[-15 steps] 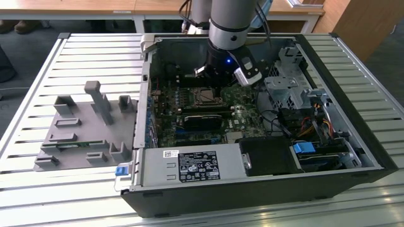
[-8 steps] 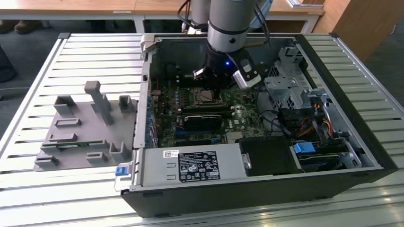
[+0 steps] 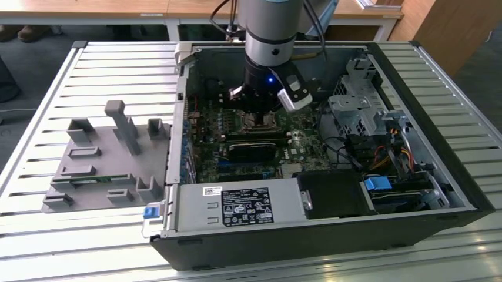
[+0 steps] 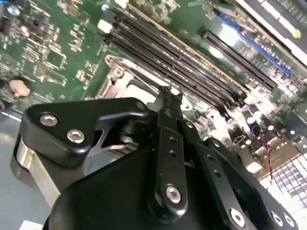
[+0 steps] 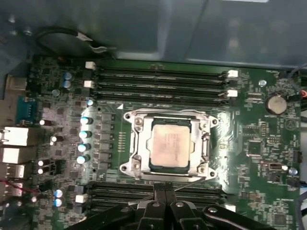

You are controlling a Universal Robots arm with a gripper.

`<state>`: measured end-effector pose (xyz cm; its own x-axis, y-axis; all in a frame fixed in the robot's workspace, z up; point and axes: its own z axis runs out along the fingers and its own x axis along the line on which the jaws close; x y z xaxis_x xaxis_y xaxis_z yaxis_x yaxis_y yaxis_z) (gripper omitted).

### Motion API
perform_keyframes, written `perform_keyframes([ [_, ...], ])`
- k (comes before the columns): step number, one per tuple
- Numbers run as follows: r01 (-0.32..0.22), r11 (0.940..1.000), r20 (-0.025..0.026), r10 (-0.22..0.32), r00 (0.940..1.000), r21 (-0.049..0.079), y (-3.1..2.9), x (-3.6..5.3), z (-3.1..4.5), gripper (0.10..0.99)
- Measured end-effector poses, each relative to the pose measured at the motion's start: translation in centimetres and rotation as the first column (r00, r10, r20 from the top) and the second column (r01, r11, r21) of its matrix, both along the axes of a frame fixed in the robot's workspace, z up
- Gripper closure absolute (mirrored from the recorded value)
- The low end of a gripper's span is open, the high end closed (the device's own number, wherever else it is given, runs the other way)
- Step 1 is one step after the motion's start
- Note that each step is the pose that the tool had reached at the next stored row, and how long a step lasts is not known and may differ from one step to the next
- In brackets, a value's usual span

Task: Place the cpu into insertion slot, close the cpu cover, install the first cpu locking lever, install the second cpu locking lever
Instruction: 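Install the second cpu locking lever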

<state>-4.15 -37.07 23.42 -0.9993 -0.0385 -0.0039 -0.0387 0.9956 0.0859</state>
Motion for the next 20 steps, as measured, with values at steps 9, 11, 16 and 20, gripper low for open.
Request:
perform_keyframes([
  [9,-0.002,1.0,0.0,0.002,1.0,0.001,0.0,-1.12,-1.36,0.98],
  [11,-0.002,1.0,-0.0001,0.002,1.0,0.003,-0.01,-1.13,-1.68,0.98],
  [16,-0.002,0.9996,0.0,0.002,1.0,0.029,-0.66,-1.64,-1.78,0.98],
  [20,-0.002,0.9991,0.0001,0.002,1.0,0.043,-0.98,-2.3,-1.82,0.98],
])
